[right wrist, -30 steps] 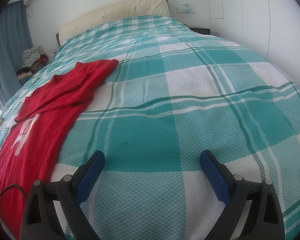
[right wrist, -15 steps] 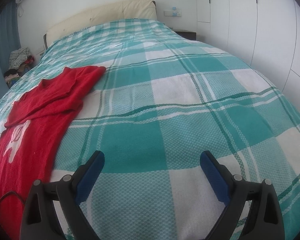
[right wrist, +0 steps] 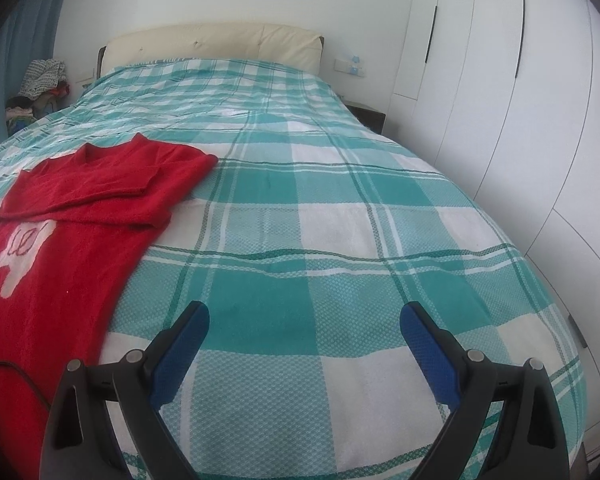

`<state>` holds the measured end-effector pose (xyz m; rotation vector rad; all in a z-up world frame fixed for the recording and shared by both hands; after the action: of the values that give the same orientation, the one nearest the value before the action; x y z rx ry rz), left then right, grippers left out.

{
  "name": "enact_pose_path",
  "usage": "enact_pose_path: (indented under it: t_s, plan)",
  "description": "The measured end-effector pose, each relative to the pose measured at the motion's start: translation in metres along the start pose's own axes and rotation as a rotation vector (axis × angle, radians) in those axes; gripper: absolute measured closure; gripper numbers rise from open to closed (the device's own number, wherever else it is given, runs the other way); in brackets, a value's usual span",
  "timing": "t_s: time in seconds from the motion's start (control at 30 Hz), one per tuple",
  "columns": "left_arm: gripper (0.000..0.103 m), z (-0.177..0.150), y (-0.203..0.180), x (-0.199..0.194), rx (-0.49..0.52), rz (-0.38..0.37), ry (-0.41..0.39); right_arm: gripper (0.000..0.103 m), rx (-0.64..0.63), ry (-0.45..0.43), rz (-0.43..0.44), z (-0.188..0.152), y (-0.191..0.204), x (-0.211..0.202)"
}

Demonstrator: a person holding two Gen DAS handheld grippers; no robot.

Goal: Fold small clothes

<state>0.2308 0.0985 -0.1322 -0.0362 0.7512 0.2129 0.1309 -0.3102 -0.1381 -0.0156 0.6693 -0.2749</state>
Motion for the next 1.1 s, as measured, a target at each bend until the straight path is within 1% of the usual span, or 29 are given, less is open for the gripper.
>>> enact_pose_path:
  t_s: [0.47,0.57,0.63,0.73,0.8,0.87,0.9,0.93,1.0,1.07,1.1]
  plan:
    - [0.012,-0.002,-0.004,0.004,0.021,0.008,0.008,0.008,-0.032,-0.004,-0.016,-0.001,0.005,0.001]
    - [0.012,-0.002,-0.003,0.002,0.021,0.012,0.007,0.008,-0.024,-0.024,-0.010,0.002,0.004,-0.004]
    - [0.012,-0.005,-0.001,-0.008,0.039,-0.005,0.016,0.009,-0.009,-0.088,0.033,0.012,0.000,-0.026]
    - [0.012,-0.012,0.006,-0.035,0.094,-0.046,0.021,0.009,-0.030,-0.266,0.087,0.035,-0.012,-0.094]
    - [0.012,-0.023,0.011,-0.048,0.145,-0.082,0.061,0.008,-0.093,-0.358,0.135,0.048,-0.021,-0.145]
    - [0.012,-0.039,0.011,-0.056,0.200,-0.116,0.128,0.008,-0.174,-0.399,0.201,0.057,-0.030,-0.190]
    - [0.012,-0.048,0.009,-0.057,0.225,-0.123,0.162,0.005,-0.208,-0.396,0.262,0.060,-0.032,-0.208]
    - [0.012,-0.058,0.005,-0.059,0.248,-0.131,0.191,0.003,-0.235,-0.357,0.342,0.062,-0.033,-0.219]
    - [0.012,-0.075,-0.003,-0.061,0.279,-0.144,0.240,0.002,-0.269,-0.196,0.498,0.060,-0.027,-0.223]
    - [0.013,-0.088,-0.013,-0.063,0.287,-0.174,0.270,0.002,-0.280,-0.041,0.609,0.044,-0.009,-0.212]
    - [0.013,-0.093,-0.017,-0.064,0.289,-0.185,0.277,0.002,-0.271,0.009,0.651,0.034,0.000,-0.203]
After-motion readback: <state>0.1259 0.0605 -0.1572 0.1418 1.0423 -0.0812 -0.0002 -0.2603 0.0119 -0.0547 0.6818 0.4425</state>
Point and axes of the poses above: each gripper's, at about its wrist camera, not at the fingertips, and x roughly the way its jaws point, y to its left, z to its top, the point moved 3 cm from there along x, roughly the way its jaws point, and after that the axes turned 9 degrees about z, right-handed, at the moved point
